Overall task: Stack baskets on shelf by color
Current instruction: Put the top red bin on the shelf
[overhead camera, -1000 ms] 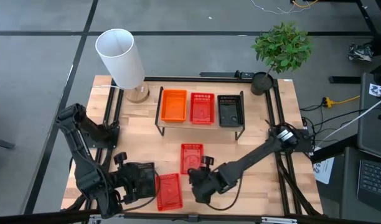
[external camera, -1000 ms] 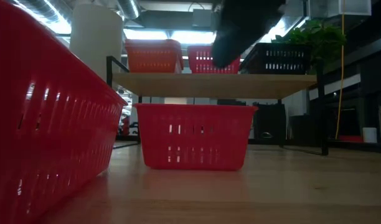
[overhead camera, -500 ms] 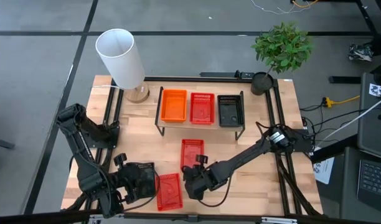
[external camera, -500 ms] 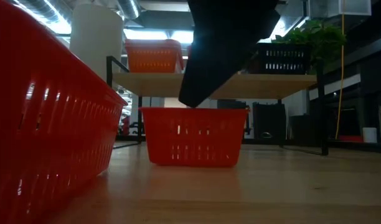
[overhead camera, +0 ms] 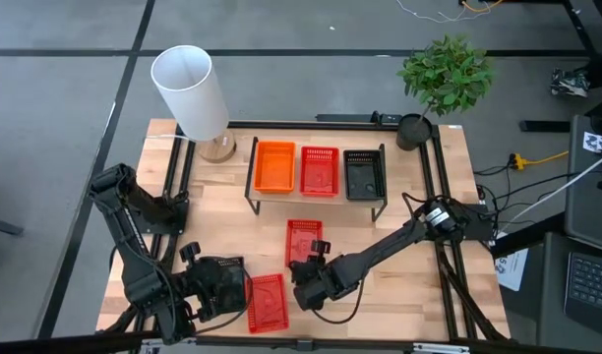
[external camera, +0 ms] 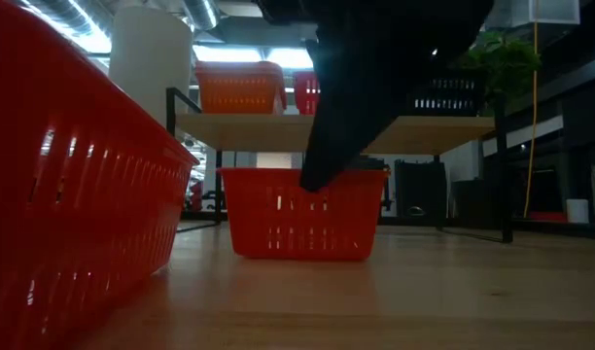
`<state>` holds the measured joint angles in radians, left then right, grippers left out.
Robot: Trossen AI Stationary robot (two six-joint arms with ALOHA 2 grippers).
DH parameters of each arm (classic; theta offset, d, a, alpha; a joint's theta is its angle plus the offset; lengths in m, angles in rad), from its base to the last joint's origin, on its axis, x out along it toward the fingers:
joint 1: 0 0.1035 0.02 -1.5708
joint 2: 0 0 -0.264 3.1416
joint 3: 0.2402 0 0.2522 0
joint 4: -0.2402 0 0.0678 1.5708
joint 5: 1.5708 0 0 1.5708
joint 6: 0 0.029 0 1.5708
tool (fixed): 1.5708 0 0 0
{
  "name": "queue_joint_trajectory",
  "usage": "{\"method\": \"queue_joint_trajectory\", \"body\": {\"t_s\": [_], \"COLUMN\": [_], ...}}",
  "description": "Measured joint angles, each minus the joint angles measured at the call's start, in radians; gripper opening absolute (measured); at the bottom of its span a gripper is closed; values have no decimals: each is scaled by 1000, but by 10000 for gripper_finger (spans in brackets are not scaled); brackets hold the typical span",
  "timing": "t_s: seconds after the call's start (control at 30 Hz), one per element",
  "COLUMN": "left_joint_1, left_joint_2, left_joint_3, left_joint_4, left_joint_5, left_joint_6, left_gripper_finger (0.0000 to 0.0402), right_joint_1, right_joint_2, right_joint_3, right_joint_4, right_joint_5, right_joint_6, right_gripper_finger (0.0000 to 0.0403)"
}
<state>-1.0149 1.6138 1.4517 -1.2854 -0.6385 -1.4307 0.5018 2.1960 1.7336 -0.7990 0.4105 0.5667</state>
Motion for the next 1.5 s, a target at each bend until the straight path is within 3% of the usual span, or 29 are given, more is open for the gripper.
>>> {"method": "queue_joint_trajectory", "body": {"t_s": [0.3, 0.37, 0.47, 0.57, 0.7, 0.9, 1.0, 1.1, 1.3, 1.37, 1.5], "left_joint_1": [0, 0, 0, 0, 0, 0, 0, 0, 0, 0, 0], "left_joint_2": [0, 0, 0, 0, 0, 0, 0, 0, 0, 0, 0], "left_joint_3": [0, 0, 0, 0, 0, 0, 0, 0, 0, 0, 0], "left_joint_4": [0, 0, 0, 0, 0, 0, 0, 0, 0, 0, 0], "left_joint_5": [0, -4, -6, -7, -7, -7, -9, -17, -32, -32, -34], "left_joint_6": [0, 0, 0, 0, 1, 27, 27, 27, 27, 27, 27], "left_gripper_finger": [119, 119, 119, 119, 119, 119, 119, 119, 119, 119, 119], "right_joint_1": [-6, -6, -6, 5, 41, 101, 133, 161, 138, 113, 13], "right_joint_2": [0, 0, 0, 0, 0, 0, -7, -109, -199, -220, -231], "right_joint_3": [-39, -39, -35, -8, 130, 475, 627, 546, 527, 526, 527], "right_joint_4": [3, 11, 11, -9, -158, -390, -391, -262, -494, -575, -756], "right_joint_5": [-42, -47, -62, -76, -85, -51, 18, 138, 450, 486, 426], "right_joint_6": [61, 85, 110, 136, 143, 122, 61, -13, 33, 30, 12], "right_gripper_finger": [110, 89, 26, 8, 4, 3, 2, 2, 1, 1, 1]}}
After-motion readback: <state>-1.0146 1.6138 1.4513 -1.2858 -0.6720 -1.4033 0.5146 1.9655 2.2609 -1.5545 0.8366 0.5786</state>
